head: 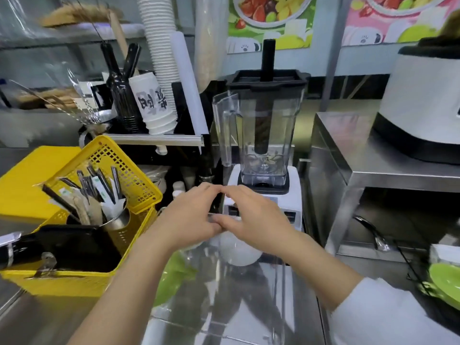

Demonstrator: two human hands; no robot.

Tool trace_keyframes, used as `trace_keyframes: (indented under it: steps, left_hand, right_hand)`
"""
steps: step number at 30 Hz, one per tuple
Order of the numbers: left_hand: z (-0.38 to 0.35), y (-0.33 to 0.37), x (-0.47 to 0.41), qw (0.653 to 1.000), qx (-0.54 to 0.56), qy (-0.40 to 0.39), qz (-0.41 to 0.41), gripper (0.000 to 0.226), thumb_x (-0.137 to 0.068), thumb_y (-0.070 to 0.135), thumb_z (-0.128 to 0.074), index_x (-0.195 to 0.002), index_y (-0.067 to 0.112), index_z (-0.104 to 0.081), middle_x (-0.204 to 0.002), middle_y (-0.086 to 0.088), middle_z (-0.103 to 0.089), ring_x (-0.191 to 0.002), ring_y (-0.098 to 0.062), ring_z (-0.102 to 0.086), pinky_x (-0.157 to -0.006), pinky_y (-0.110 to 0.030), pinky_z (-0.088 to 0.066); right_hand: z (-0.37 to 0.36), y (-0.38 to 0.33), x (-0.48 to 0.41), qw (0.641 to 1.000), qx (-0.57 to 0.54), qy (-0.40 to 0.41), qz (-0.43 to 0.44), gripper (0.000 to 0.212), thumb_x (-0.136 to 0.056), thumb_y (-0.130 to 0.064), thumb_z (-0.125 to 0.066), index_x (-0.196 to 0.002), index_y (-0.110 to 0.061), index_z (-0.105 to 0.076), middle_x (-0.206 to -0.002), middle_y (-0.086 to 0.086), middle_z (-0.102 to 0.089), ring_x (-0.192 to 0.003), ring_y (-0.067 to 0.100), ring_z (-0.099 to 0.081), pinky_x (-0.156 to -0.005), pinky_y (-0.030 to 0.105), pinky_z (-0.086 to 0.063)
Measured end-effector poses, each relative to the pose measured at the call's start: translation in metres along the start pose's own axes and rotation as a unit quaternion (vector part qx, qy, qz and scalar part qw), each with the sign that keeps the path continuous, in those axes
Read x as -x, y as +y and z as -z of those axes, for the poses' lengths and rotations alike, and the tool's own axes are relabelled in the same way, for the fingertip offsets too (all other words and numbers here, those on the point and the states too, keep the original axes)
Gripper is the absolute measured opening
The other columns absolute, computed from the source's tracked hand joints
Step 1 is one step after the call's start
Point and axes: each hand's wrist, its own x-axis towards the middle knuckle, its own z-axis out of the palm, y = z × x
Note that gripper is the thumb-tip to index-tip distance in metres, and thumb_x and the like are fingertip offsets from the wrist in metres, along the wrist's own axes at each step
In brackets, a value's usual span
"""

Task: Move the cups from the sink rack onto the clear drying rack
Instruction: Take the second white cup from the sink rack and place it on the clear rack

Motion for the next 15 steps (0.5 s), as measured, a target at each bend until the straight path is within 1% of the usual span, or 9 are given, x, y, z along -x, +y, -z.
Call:
trace_keyframes:
  steps: [2, 3, 6, 8, 11, 13, 15]
  left_hand:
    - [-0.010, 0.030, -0.008, 0.999, 0.030, 0.013, -0.028, 0.062, -0.069, 0.037, -0.050, -0.129, 0.030, -0.039, -0.127, 0.007, -0.050, -0.115, -0.016, -0.048, -0.091, -0.034, -0.042]
    - [-0.017, 0.045, -0.012, 0.998, 0.049, 0.016, -0.041, 0.061, -0.069, 0.036, -0.050, -0.128, 0.031, -0.039, -0.128, 0.008, -0.051, -0.115, -0.015, -0.049, -0.092, -0.035, -0.043]
    - [-0.046, 0.093, -0.029, 0.994, 0.082, 0.006, -0.073, 0.056, -0.076, 0.029, -0.057, -0.128, 0.035, -0.036, -0.130, 0.009, -0.050, -0.116, -0.013, -0.049, -0.093, -0.039, -0.044]
    - [-0.070, 0.125, -0.043, 0.991, 0.097, -0.006, -0.090, 0.057, -0.078, 0.029, -0.057, -0.130, 0.033, -0.034, -0.131, 0.006, -0.050, -0.117, -0.015, -0.048, -0.093, -0.041, -0.044]
    - [-0.107, 0.177, -0.062, 0.985, 0.108, -0.021, -0.129, 0.061, -0.074, 0.035, -0.053, -0.132, 0.028, -0.035, -0.130, 0.003, -0.052, -0.117, -0.016, -0.049, -0.094, -0.038, -0.043]
    - [-0.133, 0.212, -0.071, 0.983, 0.101, -0.034, -0.149, 0.058, -0.078, 0.036, -0.056, -0.132, 0.027, -0.036, -0.127, 0.004, -0.052, -0.115, -0.015, -0.049, -0.093, -0.033, -0.041]
    - [-0.160, 0.244, -0.079, 0.979, 0.105, -0.047, -0.168, 0.056, -0.081, 0.036, -0.057, -0.132, 0.027, -0.036, -0.124, 0.004, -0.052, -0.113, -0.016, -0.049, -0.093, -0.035, -0.042]
  right_hand:
    - [0.020, 0.019, 0.019, 1.000, -0.004, 0.015, -0.009, 0.051, -0.085, -0.046, -0.051, -0.131, -0.032, -0.035, -0.128, -0.005, -0.051, -0.113, 0.018, -0.051, -0.091, 0.040, -0.044]
    - [0.030, 0.029, 0.030, 1.000, -0.003, 0.024, -0.014, 0.050, -0.085, -0.046, -0.052, -0.130, -0.032, -0.036, -0.128, -0.006, -0.051, -0.111, 0.018, -0.053, -0.091, 0.041, -0.045]
    - [0.056, 0.067, 0.062, 0.998, 0.000, 0.050, -0.043, 0.046, -0.085, -0.043, -0.054, -0.126, -0.032, -0.038, -0.126, -0.006, -0.053, -0.106, 0.018, -0.055, -0.090, 0.041, -0.046]
    - [0.072, 0.097, 0.084, 0.995, 0.006, 0.071, -0.068, 0.045, -0.083, -0.042, -0.055, -0.124, -0.031, -0.039, -0.125, -0.005, -0.055, -0.107, 0.018, -0.055, -0.091, 0.041, -0.046]
    - [0.092, 0.148, 0.120, 0.989, 0.032, 0.092, -0.110, 0.049, -0.081, -0.041, -0.056, -0.125, -0.027, -0.040, -0.126, -0.001, -0.055, -0.112, 0.023, -0.054, -0.092, 0.042, -0.045]
    - [0.104, 0.182, 0.145, 0.983, 0.038, 0.104, -0.144, 0.052, -0.079, -0.044, -0.055, -0.126, -0.026, -0.039, -0.126, 0.000, -0.056, -0.113, 0.025, -0.054, -0.093, 0.043, -0.045]
    - [0.116, 0.215, 0.171, 0.977, 0.029, 0.110, -0.181, 0.054, -0.078, -0.048, -0.052, -0.126, -0.024, -0.041, -0.125, 0.002, -0.056, -0.114, 0.025, -0.054, -0.093, 0.043, -0.045]
